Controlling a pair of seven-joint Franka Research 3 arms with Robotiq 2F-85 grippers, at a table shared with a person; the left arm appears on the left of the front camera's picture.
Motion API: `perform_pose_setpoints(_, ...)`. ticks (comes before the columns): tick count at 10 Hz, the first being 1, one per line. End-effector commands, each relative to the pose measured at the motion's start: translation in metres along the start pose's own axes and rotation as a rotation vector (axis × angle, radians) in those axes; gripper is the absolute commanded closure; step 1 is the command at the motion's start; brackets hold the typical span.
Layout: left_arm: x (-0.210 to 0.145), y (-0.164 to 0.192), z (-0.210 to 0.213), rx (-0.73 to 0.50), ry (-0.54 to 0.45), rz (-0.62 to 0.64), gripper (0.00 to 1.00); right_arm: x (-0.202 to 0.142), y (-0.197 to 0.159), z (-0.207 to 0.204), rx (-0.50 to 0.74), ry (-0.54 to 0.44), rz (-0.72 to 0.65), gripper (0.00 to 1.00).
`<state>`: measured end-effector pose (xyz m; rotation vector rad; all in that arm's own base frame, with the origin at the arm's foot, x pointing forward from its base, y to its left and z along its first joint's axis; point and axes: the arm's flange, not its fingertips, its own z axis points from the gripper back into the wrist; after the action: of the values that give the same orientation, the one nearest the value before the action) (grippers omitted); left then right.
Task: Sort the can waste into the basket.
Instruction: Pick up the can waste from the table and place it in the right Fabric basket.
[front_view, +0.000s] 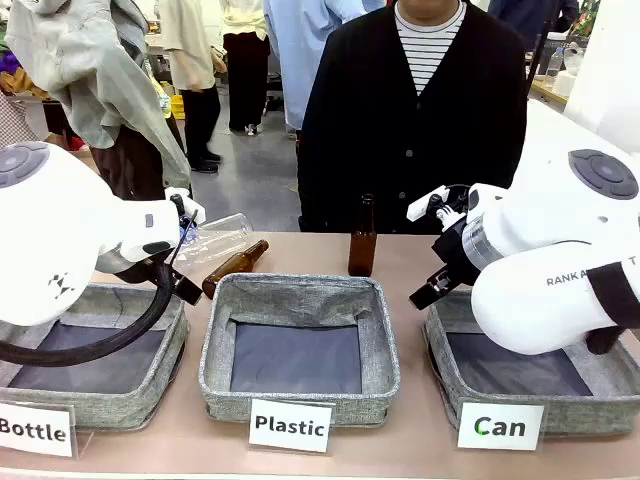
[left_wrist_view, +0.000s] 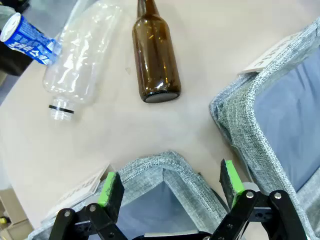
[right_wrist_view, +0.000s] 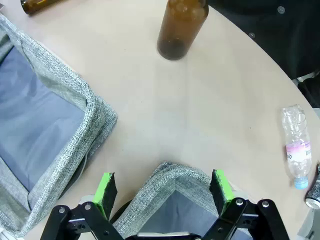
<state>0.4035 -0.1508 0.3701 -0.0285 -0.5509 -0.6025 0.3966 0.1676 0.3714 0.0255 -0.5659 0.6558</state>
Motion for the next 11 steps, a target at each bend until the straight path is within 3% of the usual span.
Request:
perform_pose_setpoints(1, 0.0000, 0.0000, 0.0000, 0.000, 0.000, 0.000, 0.00, 0.0000, 0.0000, 0.0000, 0.000, 0.000, 0.000, 0.00)
perform_pose_setpoints(11, 0.0000, 0.0000, 0.0000, 0.000, 0.000, 0.000, 0.00, 0.0000, 0.0001, 0.0000, 0.000, 0.000, 0.001, 0.00)
